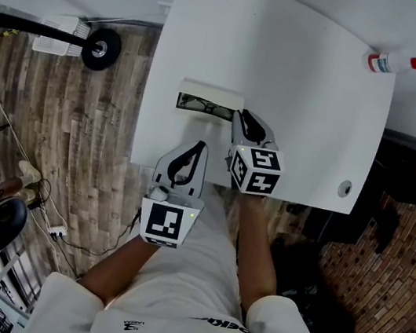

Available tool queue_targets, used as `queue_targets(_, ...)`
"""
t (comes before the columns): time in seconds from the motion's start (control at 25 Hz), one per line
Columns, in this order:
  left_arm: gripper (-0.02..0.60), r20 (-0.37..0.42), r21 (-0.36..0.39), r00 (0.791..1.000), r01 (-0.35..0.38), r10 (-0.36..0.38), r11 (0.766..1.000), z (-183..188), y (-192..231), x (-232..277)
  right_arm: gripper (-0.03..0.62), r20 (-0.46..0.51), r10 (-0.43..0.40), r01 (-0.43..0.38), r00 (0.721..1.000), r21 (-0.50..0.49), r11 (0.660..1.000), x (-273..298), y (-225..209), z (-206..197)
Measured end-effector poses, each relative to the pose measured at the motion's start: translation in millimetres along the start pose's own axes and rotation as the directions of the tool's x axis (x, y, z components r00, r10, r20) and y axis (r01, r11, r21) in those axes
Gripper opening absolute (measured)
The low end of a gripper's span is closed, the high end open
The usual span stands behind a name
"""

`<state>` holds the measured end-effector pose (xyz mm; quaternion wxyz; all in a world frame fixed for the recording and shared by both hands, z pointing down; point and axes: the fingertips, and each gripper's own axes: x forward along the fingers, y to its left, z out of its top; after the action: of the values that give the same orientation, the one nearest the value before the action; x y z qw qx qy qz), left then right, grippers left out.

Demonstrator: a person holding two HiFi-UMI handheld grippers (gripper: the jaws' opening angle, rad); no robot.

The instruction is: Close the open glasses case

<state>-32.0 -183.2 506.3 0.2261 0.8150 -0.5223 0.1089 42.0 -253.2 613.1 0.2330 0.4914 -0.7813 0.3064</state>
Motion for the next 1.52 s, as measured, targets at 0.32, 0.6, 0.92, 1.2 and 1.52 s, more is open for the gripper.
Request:
queue_targets(0.32, -0.002, 0.005, 0.0, 1.0, -0.006, 0.006, 1.0, 2.3, 5.3, -3.0, 0.054, -0.008, -0.002, 0.002, 1.0, -0.006, 1.0, -0.9, 2.6, -3.1)
queue_targets(0.6, -0.002, 0.004, -0.002, 1.0, -0.015, 0.015, 1.0, 1.6, 7.7, -5.1, 0.054, -0.017, -0.002, 0.002, 1.0, -0.009, 1.0, -4.7, 4.3, -10.6)
queue_targets(0.92, -0.002, 0.007, -0.008, 1.0, -0.01, 0.01, 1.0, -1.8, 6.3, -5.5, 0.054, -0.025, -0.001, 0.001, 1.0, -0.008, 1.0, -6.2, 5.4, -17.8)
queue_targets(1.2, -0.003, 0.004, -0.008, 1.0, -0.012, 0.012, 1.0, -4.8, 8.7, -8.3, 0.055, -0.025, 0.001, -0.001, 1.0, 0.006, 1.0, -6.6, 6.9, -21.9)
queue_targets(1.52, -0.002, 0.011, -0.01, 1.0, -0.01, 0.01, 1.0, -4.3, 5.9, -12.4, 0.052, -0.035, -0.002, 0.003, 0.999, 0.016, 1.0, -9.6, 8.1, -33.8)
